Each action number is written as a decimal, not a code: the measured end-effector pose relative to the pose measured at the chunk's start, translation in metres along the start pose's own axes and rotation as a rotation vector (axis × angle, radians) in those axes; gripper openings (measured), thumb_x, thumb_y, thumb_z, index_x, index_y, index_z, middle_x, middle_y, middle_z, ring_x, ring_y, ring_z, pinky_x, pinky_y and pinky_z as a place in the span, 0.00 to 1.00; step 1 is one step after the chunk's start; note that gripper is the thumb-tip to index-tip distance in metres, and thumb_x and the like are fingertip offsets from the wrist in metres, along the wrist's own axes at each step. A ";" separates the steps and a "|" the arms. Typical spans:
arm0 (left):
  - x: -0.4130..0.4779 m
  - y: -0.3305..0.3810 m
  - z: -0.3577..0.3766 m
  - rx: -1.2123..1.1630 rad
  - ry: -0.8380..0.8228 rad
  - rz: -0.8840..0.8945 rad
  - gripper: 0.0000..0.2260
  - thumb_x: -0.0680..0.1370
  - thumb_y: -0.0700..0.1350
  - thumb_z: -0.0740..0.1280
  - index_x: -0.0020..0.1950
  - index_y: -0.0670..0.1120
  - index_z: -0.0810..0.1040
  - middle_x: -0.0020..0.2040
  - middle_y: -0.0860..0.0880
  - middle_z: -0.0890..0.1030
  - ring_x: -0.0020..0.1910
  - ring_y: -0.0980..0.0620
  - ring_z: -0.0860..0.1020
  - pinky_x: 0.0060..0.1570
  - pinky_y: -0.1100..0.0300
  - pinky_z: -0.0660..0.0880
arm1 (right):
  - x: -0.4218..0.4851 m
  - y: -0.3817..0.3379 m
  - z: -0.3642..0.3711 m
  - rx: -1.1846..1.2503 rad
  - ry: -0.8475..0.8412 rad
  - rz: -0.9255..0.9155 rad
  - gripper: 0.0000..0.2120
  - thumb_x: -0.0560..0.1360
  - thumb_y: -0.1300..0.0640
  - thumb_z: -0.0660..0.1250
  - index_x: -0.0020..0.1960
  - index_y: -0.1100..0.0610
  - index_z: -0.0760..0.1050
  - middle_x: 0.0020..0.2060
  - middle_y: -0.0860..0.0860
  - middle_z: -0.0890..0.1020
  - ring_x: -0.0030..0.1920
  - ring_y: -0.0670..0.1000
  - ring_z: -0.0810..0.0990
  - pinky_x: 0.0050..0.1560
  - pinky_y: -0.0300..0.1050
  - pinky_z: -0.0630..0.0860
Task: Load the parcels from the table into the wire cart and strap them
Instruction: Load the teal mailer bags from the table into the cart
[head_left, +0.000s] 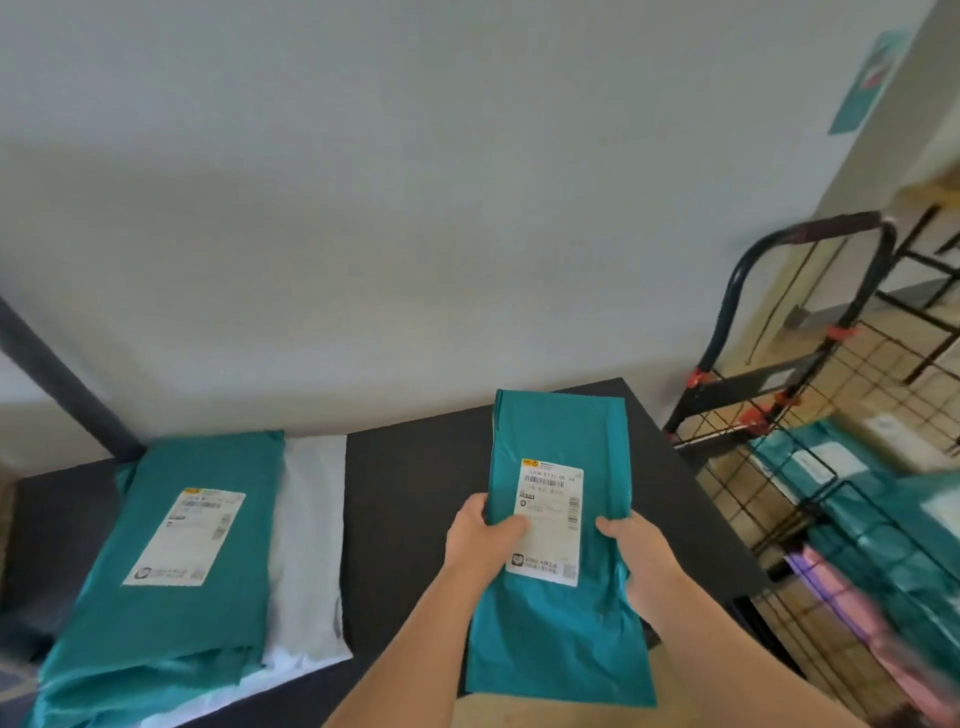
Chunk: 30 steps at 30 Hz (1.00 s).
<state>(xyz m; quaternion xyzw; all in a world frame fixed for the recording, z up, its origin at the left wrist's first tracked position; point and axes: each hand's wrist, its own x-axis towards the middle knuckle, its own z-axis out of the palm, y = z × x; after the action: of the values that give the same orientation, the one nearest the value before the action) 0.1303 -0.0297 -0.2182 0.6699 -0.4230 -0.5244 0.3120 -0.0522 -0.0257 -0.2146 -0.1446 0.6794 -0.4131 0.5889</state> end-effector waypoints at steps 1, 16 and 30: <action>-0.006 0.003 0.016 0.006 -0.014 0.005 0.12 0.73 0.47 0.69 0.56 0.52 0.75 0.50 0.55 0.82 0.47 0.56 0.81 0.42 0.60 0.80 | 0.000 0.000 -0.016 0.013 0.015 0.005 0.10 0.79 0.65 0.62 0.49 0.53 0.78 0.44 0.55 0.86 0.45 0.60 0.85 0.41 0.54 0.80; -0.070 0.025 0.241 0.131 -0.213 0.033 0.15 0.73 0.49 0.70 0.57 0.56 0.71 0.48 0.61 0.79 0.45 0.61 0.80 0.34 0.69 0.74 | 0.006 -0.002 -0.260 0.173 0.204 0.045 0.09 0.79 0.65 0.64 0.57 0.57 0.75 0.50 0.54 0.82 0.52 0.58 0.80 0.57 0.58 0.75; -0.083 0.049 0.400 0.340 -0.426 0.101 0.18 0.73 0.49 0.69 0.60 0.56 0.68 0.52 0.56 0.79 0.45 0.58 0.80 0.34 0.67 0.75 | 0.022 -0.001 -0.409 0.450 0.386 0.066 0.08 0.80 0.64 0.63 0.57 0.58 0.76 0.49 0.56 0.83 0.48 0.61 0.82 0.45 0.56 0.79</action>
<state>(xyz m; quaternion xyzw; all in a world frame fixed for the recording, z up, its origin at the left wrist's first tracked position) -0.2756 0.0331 -0.2415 0.5652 -0.5940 -0.5587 0.1250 -0.4343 0.1182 -0.2430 0.0928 0.6743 -0.5541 0.4793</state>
